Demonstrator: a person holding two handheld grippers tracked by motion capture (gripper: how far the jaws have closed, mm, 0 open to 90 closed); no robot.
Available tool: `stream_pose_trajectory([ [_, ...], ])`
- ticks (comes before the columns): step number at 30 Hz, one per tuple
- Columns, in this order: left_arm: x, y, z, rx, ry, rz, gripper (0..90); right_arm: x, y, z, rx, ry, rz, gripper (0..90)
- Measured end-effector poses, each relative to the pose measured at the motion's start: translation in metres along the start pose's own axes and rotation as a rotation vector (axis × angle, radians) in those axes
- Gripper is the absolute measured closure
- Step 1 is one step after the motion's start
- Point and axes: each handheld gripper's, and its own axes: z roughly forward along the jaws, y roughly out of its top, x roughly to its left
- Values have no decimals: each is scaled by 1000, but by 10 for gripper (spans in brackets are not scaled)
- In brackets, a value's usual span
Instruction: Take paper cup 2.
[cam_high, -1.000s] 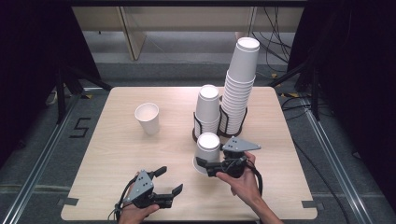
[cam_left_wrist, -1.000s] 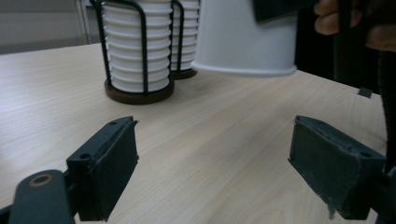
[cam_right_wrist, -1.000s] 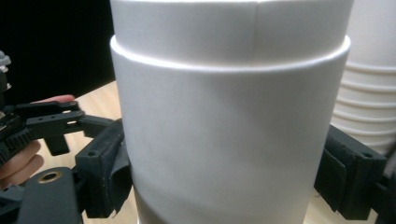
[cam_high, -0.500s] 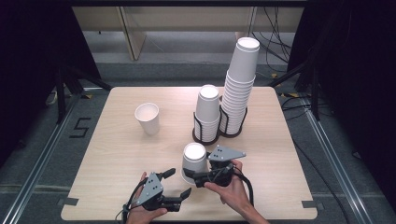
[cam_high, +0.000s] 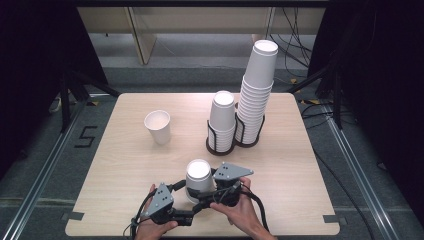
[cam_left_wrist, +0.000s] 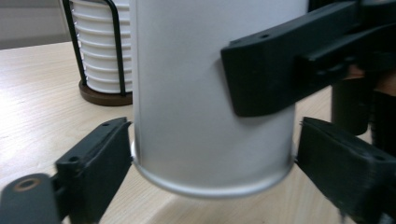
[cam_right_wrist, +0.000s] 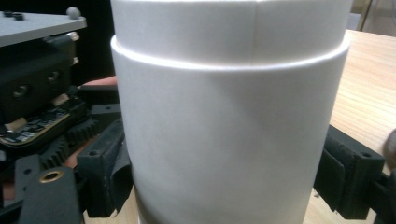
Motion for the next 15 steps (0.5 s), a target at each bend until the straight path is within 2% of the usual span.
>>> stream_pose_trajectory([
  [1,0,0,-1,20,10,0,68,1,-1,1,-1,17,2,179],
  [4,0,0,-1,15,13,-5,52,7,-2,3,-3,19,4,179],
  [9,-1,0,0,10,11,4,31,13,-2,6,-6,53,5,179],
  [11,-2,0,0,12,8,11,37,14,-2,7,-17,58,-10,178],
  [12,-2,0,0,12,2,17,61,15,-2,6,0,60,6,177],
  [15,-2,0,-1,8,0,17,67,14,-2,7,-6,62,-2,174],
])
